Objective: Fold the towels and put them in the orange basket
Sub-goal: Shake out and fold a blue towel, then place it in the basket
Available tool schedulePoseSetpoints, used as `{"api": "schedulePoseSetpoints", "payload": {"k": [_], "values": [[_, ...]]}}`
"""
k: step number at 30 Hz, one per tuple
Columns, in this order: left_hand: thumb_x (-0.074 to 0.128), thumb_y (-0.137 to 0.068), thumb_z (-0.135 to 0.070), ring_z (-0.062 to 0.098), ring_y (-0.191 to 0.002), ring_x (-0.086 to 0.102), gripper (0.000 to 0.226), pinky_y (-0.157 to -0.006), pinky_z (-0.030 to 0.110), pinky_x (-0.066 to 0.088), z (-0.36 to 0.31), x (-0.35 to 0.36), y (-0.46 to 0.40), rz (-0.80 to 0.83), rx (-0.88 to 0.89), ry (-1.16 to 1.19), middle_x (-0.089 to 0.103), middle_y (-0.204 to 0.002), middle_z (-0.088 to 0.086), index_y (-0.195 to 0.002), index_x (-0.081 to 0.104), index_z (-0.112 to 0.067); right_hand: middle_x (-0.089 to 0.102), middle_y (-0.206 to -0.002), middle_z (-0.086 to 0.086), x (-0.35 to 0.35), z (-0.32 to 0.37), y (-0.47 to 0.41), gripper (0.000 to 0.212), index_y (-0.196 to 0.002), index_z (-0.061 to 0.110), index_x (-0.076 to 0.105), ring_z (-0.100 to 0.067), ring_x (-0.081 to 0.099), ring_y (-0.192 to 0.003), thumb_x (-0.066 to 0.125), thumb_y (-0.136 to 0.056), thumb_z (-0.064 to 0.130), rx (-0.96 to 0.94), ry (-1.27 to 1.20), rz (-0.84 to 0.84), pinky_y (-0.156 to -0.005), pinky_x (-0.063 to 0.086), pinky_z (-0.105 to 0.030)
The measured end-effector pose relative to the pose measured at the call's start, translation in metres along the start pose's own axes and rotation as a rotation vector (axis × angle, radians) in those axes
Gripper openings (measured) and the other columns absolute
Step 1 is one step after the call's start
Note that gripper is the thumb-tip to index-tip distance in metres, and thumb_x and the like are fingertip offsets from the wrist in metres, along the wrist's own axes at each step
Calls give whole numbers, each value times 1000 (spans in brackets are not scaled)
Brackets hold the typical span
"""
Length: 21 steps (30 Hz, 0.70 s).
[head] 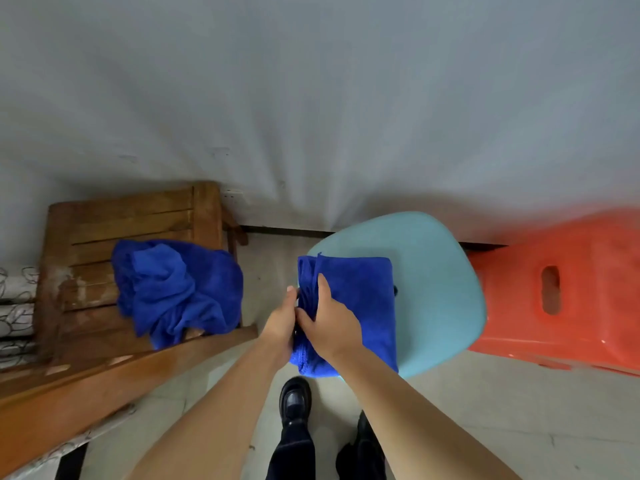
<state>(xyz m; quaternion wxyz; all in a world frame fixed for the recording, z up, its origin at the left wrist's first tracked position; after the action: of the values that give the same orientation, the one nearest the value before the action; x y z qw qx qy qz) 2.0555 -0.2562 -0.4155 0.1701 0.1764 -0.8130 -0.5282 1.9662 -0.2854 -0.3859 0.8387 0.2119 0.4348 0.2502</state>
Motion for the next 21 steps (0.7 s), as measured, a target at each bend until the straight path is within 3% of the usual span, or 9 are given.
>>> {"api": "schedulePoseSetpoints", "payload": {"k": [2, 4, 6, 9, 11, 14, 17, 19, 21], "values": [[45, -91, -59, 16, -102, 65, 47, -93, 32, 48, -2, -1, -2, 5, 45, -53, 71, -106, 1, -103, 66, -19, 65, -88, 2, 7, -2, 3, 72, -152, 24, 7, -18, 62, -82, 44, -94, 42, -22, -62, 68, -61, 42, -29], [52, -90, -52, 9, -98, 63, 37, -87, 22, 48, -7, 4, 3, 19, 159, -226, 67, -107, -4, -109, 59, -21, 57, -73, 9, 1, -14, 8, 60, -150, 25, 18, -14, 59, -74, 43, -96, 31, -31, -216, 56, -63, 46, -29], [58, -92, -37, 7, -89, 59, 32, -70, 16, 45, -10, 10, 10, -5, 270, -415, 60, -106, -5, -117, 50, -18, 58, -74, 5, -18, -37, 13, 49, -144, 26, 35, -16, 61, -77, 43, -96, 19, 22, -360, -107, -74, 52, -33], [52, -96, -25, 15, -90, 52, 43, -74, 26, 41, -11, 20, 18, -78, 338, -677, 55, -114, -1, -134, 37, -13, 57, -77, -3, -52, -78, 21, 42, -133, 18, 47, -25, 61, -79, 44, -93, 8, 190, -420, -387, -74, 51, -35], [43, -99, -24, 17, -91, 50, 41, -78, 30, 40, -13, 27, 26, -105, 356, -745, 57, -121, 3, -139, 34, -15, 56, -80, 1, -66, -102, 26, 38, -129, 14, 49, -26, 59, -81, 45, -92, 7, 298, -394, -416, -74, 45, -31], [41, -100, -25, 16, -98, 53, 38, -85, 29, 41, -24, 44, 50, 3, 400, -653, 57, -123, -2, -138, 39, -21, 61, -99, -6, -78, -118, 35, 38, -131, 13, 48, -25, 58, -89, 48, -93, 16, 446, -573, -330, -82, 45, -33], [45, -100, -26, 11, -99, 60, 25, -84, 24, 47, -40, 57, 90, 147, 431, -522, 62, -111, -10, -124, 50, -26, 58, -111, 0, -89, -105, 60, 40, -130, 18, 47, -17, 56, -100, 49, -95, 36, 547, -877, -206, -88, 45, -35], [48, -98, -29, 10, -99, 65, 22, -80, 23, 51, -54, 64, 124, 253, 426, -459, 66, -110, -9, -119, 55, -28, 62, -108, 3, -101, -87, 86, 42, -122, 23, 51, -14, 58, -102, 46, -93, 52, 588, -1152, -65, -91, 47, -38], [50, -97, -34, 15, -102, 68, 24, -84, 29, 55, -64, 71, 148, 361, 374, -401, 71, -112, -6, -119, 58, -29, 69, -87, -1, -114, -70, 108, 51, -103, 17, 64, -18, 65, -83, 49, -85, 63, 548, -1417, 78, -74, 52, -34]]}}
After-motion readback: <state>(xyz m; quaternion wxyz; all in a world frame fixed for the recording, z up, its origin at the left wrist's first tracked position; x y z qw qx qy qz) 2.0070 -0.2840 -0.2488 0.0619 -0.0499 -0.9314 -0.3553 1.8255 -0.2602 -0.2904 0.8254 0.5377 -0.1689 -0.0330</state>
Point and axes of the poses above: each hand's wrist, its own y-axis away from the middle knuckle, its own x-axis out of the palm, z = x × y, the point moved 3 cm from there along -y, towards the middle knuckle
